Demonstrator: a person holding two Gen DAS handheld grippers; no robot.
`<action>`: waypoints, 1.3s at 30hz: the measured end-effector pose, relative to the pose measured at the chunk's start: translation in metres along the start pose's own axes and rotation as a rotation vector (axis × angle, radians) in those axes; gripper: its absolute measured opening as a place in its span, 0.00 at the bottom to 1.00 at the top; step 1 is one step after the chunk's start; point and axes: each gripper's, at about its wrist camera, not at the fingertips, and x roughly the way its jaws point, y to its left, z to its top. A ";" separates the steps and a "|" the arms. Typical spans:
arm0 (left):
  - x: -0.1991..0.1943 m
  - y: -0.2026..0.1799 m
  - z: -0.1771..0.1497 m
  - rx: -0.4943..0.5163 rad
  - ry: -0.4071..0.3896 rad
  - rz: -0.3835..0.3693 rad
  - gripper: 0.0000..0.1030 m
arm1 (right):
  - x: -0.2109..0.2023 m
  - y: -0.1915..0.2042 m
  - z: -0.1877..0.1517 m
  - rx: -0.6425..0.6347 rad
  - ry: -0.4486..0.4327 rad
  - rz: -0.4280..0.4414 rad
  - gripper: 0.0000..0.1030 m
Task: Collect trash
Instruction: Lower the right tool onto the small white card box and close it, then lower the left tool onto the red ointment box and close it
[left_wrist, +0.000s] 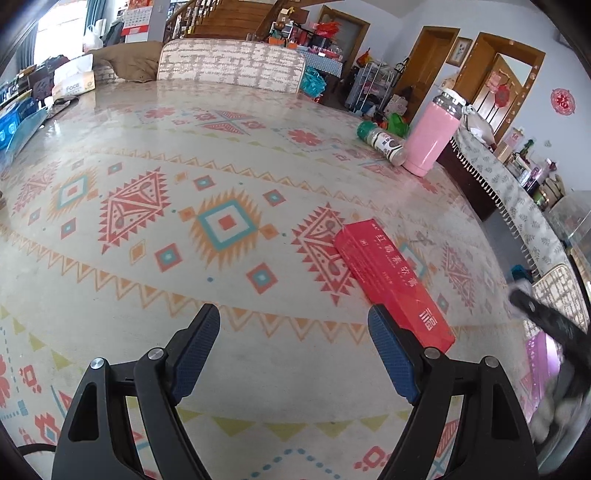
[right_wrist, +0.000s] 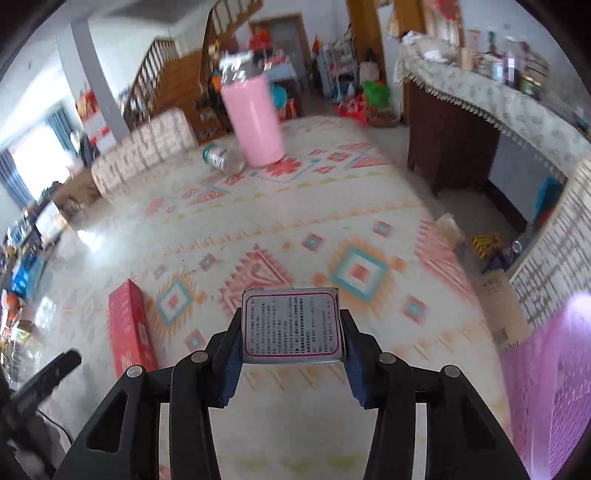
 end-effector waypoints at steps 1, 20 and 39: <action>0.001 -0.005 0.001 0.005 0.011 -0.013 0.79 | -0.004 -0.005 -0.007 0.016 -0.016 0.009 0.50; 0.068 -0.107 0.012 0.161 0.161 0.146 0.79 | -0.021 -0.039 -0.031 0.114 -0.085 0.145 0.50; -0.032 -0.104 -0.022 0.179 -0.004 0.051 0.38 | -0.019 -0.023 -0.035 0.037 -0.085 0.104 0.50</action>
